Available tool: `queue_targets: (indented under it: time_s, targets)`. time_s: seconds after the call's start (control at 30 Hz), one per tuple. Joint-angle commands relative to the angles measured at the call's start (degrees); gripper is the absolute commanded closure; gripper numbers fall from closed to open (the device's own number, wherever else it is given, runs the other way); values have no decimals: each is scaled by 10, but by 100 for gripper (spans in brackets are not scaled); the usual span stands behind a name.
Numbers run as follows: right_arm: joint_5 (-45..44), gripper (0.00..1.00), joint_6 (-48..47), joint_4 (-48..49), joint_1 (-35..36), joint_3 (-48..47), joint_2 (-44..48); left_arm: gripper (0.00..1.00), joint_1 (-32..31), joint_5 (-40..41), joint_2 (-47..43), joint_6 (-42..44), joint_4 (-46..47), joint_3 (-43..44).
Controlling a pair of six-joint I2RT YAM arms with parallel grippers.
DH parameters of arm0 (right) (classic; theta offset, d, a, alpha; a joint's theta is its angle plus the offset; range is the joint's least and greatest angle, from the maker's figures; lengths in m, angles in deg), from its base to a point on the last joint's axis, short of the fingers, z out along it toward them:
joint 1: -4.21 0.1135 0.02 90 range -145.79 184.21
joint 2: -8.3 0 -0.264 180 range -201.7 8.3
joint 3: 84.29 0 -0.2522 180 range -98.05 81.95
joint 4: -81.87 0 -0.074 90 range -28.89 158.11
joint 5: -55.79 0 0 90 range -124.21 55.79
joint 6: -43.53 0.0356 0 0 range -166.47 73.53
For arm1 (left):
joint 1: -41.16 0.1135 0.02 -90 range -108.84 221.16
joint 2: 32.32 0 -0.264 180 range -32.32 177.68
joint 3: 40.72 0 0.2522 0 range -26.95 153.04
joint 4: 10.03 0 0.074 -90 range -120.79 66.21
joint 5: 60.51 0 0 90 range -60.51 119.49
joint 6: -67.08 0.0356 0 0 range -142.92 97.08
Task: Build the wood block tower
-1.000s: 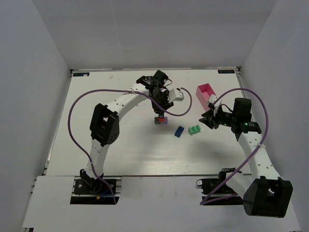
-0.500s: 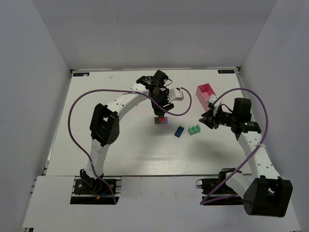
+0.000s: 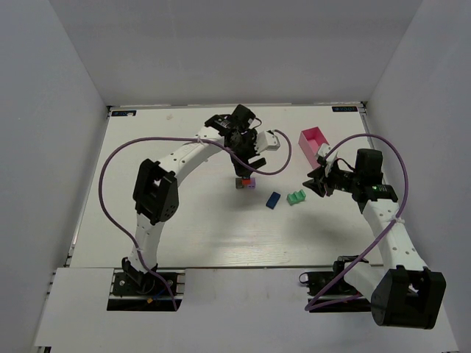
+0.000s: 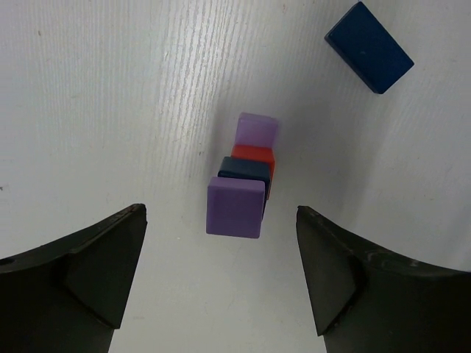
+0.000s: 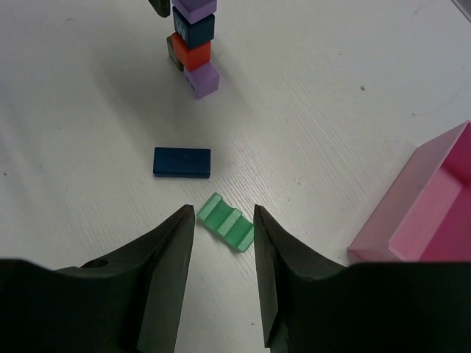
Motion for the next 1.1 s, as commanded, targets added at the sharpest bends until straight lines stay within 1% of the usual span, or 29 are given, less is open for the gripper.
queue_targets:
  time_s: [0.0, 0.07, 0.1, 0.23, 0.27, 0.37, 0.4, 0.47, 0.5, 0.53, 0.57, 0.6, 0.63, 0.67, 0.7, 0.73, 0.77, 0.8, 0.83, 0.87, 0.9, 0.93, 1.0, 1.03, 1.07]
  targets:
    - [11, 56, -5, 2, -4, 3, -2, 7, -2, -1, -58, -4, 14, -12]
    - [11, 54, -5, 1, -3, 4, -2, 6, -2, -1, -65, -4, 14, -19]
    - [12, 53, -5, 0, -3, 4, 0, 4, -2, -1, -79, -4, 14, -30]
    - [9, 49, -13, -2, -4, 4, 0, 3, -2, -8, -114, -9, 42, -78]
    - [8, 49, -15, -4, -5, 4, -2, 3, -2, -8, -134, -9, 48, -95]
    - [7, 44, -18, -4, -5, 3, -5, 3, -2, -18, -177, -20, 58, -127]
    - [7, 42, -23, -11, -6, 2, -5, 3, -2, -18, -189, -26, 73, -136]
    - [12, 40, -45, -15, -5, 2, -5, 3, -2, -13, -220, -50, 98, -174]
    - [16, 38, -51, -20, -5, 2, -8, 3, -2, -13, -257, -59, 128, -189]
    - [16, 38, -80, -25, -5, 3, -11, 3, -8, 0, -279, -72, 147, -225]
    - [23, 38, -95, -34, -6, 1, -12, 3, -8, 28, -301, -109, 170, -245]
    - [29, 38, -111, -41, -4, 0, -13, 3, -8, 35, -323, -127, 207, -264]
    - [31, 37, -128, -54, -5, -3, -15, 3, -8, 41, -367, -145, 223, -301]
    - [38, 37, -189, -70, -5, -3, -16, 3, -8, 74, -391, -192, 241, -322]
    - [40, 37, -212, -82, -5, -3, -19, 3, -8, 91, -414, -215, 267, -341]
    - [44, 37, -266, -106, -5, -3, -21, 0, -8, 102, -437, -241, 276, -379]
    - [51, 37, -329, -137, -4, -5, -23, 0, 1, 135, -484, -269, 291, -402]
    - [55, 37, -389, -151, -3, -4, -24, 0, 1, 163, -506, -325, 298, -423]
    - [56, 38, -418, -192, -3, -4, -26, 0, 1, 197, -527, -349, 303, -462]
    - [60, 38, -448, -206, -3, -3, -24, 0, 1, 197, -548, -369, 309, -479]
    - [61, 38, -517, -216, -4, -2, -25, 0, 1, 203, -582, -405, 309, -492]
    - [60, 38, -530, -230, -3, -1, -28, 0, 1, 203, -597, -422, 309, -518]
    - [56, 44, -545, -229, 0, -8, -32, 0, 1, 203, -624, -464, 309, -554]
    - [54, 48, -545, -238, 0, -12, -46, 0, 1, 203, -651, -472, 321, -569]
    - [56, 55, -542, -239, 0, -28, -55, 0, 1, 203, -665, -481, 334, -586]
